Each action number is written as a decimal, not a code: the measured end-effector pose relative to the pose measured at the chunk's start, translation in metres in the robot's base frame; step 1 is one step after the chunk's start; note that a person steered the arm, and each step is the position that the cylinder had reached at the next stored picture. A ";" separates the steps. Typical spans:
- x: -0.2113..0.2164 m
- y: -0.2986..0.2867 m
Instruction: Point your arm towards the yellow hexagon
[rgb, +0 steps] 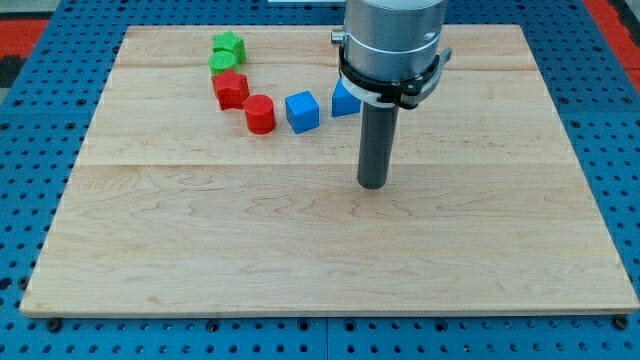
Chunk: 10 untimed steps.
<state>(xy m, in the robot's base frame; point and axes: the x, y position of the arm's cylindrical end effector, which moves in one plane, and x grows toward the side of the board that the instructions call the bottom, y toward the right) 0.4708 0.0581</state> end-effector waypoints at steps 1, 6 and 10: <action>0.000 0.011; 0.027 0.286; -0.129 0.226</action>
<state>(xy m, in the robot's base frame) 0.3417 0.2840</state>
